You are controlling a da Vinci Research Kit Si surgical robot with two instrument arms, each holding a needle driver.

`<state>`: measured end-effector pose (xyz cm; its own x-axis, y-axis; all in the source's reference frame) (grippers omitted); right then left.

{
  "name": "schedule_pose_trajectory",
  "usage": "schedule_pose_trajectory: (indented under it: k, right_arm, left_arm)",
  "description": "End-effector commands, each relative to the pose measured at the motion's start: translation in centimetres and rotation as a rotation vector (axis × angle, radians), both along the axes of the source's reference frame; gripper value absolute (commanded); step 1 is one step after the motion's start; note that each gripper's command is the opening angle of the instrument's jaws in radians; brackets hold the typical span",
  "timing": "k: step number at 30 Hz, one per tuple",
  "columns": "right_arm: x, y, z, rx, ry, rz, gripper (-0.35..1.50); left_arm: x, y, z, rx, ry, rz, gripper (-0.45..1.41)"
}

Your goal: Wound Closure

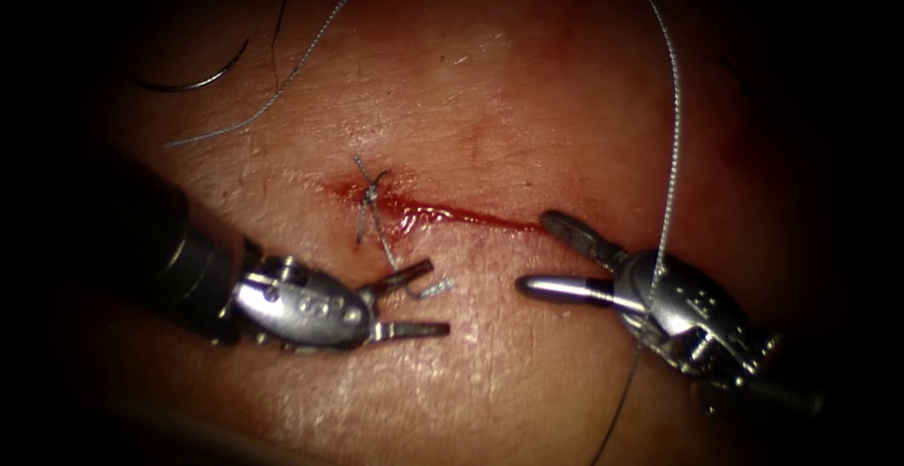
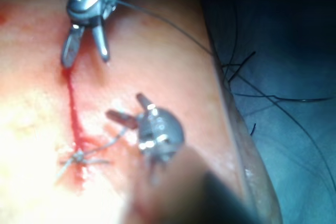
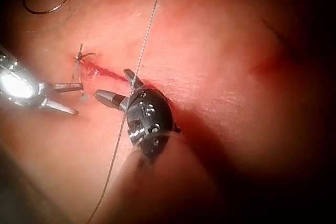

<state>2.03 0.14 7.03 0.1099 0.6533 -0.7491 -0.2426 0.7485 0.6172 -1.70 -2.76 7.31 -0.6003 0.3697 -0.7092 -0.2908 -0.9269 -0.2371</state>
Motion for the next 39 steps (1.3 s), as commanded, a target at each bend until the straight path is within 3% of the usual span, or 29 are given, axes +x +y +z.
schedule_pose_trajectory:
  k: [1, 7, 10, 15, 17, 18, 19, 25, 28, 30, 33, 36, 39]
  right_arm:
    - [0.10, -0.04, 0.04, 0.003, 0.004, -0.002, 1.48]
    - [0.13, -0.05, 0.05, 0.001, 0.003, -0.001, 1.48]
    - [0.14, -0.06, 0.05, 0.001, 0.004, -0.002, 1.48]
    - [0.14, -0.07, 0.07, -0.001, 0.003, -0.002, 1.48]
    - [0.15, -0.08, 0.07, -0.002, 0.004, -0.003, 1.48]
    - [0.15, -0.09, 0.07, -0.002, 0.004, -0.003, 1.48]
    - [0.15, -0.09, 0.07, -0.002, 0.004, -0.003, 1.48]
    - [0.18, -0.11, 0.09, -0.017, -0.001, -0.003, 1.48]
    - [0.21, -0.13, 0.11, -0.082, 0.007, -0.044, 1.42]
    - [0.28, -0.14, 0.15, -0.113, 0.062, -0.128, 1.31]
    - [0.46, -0.14, 0.21, -0.211, 0.068, -0.169, 1.30]
    - [0.70, -0.10, 0.19, -0.302, 0.015, -0.169, 1.47]
    - [0.98, -0.03, 0.08, -0.411, -0.012, -0.179, 1.48]
  left_arm:
    - [0.01, -0.08, 0.08, 0.003, 0.009, 0.006, 0.64]
    - [-0.01, -0.08, 0.26, 0.013, 0.021, 0.033, 0.49]
    - [-0.04, -0.15, 0.30, 0.020, 0.016, 0.048, 0.32]
    - [-0.04, -0.08, 0.23, 0.029, 0.011, 0.048, 0.36]
    - [-0.04, -0.08, 0.24, 0.027, 0.012, 0.048, 0.15]
    - [-0.03, -0.10, 0.26, 0.028, 0.017, 0.052, -0.06]
    - [-0.02, -0.11, 0.26, 0.030, 0.021, 0.056, -0.43]
    - [0.07, -0.13, -0.01, -0.040, 0.023, 0.159, -0.45]
    - [0.16, -0.03, -0.17, -0.037, 0.001, 0.147, -0.45]
    - [0.25, 0.09, -0.26, -0.043, -0.021, 0.129, -0.45]
    - [0.40, 0.21, -0.32, -0.046, -0.047, 0.116, -0.45]
    - [0.54, 0.27, -0.36, -0.054, -0.077, 0.105, -0.45]
    - [0.65, 0.35, -0.42, -0.056, -0.104, 0.085, -0.45]
